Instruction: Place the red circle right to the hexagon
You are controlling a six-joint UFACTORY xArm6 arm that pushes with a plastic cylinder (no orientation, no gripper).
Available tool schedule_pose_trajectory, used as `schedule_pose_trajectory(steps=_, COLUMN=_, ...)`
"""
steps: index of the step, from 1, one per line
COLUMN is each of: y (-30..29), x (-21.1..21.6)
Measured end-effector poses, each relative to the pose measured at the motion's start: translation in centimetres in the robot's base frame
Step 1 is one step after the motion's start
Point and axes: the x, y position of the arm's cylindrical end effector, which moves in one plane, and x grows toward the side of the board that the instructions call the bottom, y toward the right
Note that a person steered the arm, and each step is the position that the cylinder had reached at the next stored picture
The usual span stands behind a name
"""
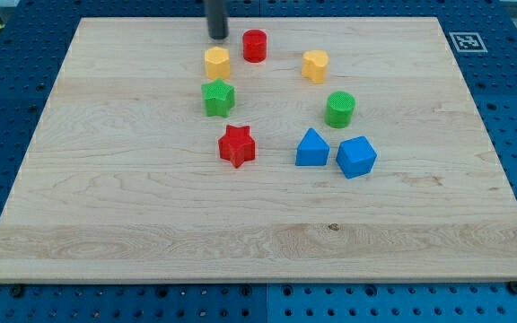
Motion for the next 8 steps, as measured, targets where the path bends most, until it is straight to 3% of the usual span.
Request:
schedule_pose_trajectory(steps=1, y=3.9, x=-0.1)
schedule_pose_trajectory(steps=3, y=4.0, x=0.0)
schedule_pose_trajectory(steps=6, y=4.3, x=3.3)
schedule_pose_trajectory(steps=8, y=-0.4, x=3.0)
